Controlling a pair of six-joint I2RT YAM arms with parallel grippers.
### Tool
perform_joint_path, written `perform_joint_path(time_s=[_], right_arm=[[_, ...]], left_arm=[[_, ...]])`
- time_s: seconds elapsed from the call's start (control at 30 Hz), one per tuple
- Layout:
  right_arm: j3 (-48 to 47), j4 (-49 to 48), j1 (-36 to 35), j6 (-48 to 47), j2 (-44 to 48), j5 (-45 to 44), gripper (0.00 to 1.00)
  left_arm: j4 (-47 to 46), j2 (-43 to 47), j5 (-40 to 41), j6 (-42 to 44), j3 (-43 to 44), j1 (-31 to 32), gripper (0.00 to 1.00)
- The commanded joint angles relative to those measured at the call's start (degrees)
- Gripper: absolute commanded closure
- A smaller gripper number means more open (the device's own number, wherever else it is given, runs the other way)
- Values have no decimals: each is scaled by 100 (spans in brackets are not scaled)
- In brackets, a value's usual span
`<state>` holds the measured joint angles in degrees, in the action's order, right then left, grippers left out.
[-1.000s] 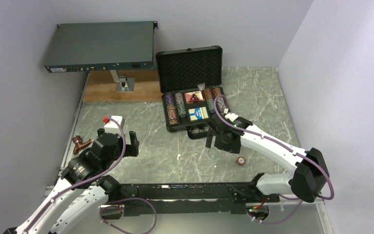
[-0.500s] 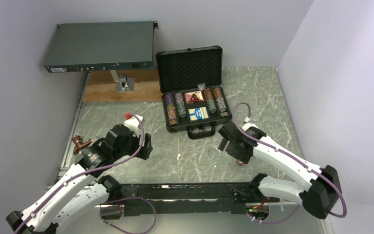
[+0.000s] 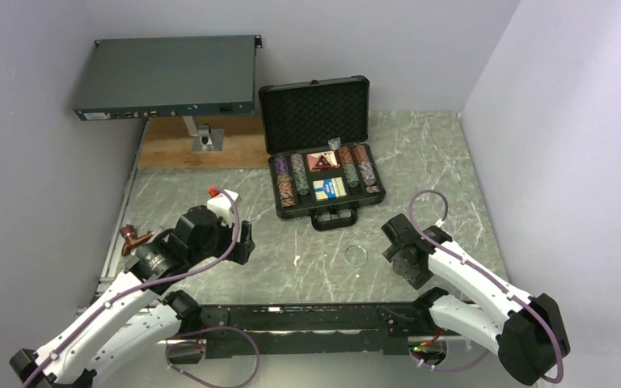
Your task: Pack up texas hold em set
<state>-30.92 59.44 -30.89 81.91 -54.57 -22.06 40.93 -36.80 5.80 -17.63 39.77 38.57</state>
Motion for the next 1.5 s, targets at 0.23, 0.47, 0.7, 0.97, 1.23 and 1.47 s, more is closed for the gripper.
perform_joint_path(time_s=[0.23, 0.47, 0.7, 0.97, 1.23, 1.47], right_arm=[[78, -725, 246, -403, -425, -59, 32], [229, -858, 380, -522, -504, -83, 37], [273, -1140, 587, -781, -761, -27, 50], [245, -1221, 670, -962, -1004, 98, 57], [308, -1337, 681, -1168, -1052, 229, 91], [-251, -979, 681, -1453, -942, 177, 100]], left_arm=[[-129, 118, 183, 2, 48, 114, 3], [-120, 145, 259, -15, 48, 120, 3], [-111, 135, 272, -24, 57, 142, 3], [-85, 172, 354, -39, 65, 151, 3], [-59, 235, 455, -59, 66, 160, 3], [-59, 254, 489, -76, 66, 162, 3]])
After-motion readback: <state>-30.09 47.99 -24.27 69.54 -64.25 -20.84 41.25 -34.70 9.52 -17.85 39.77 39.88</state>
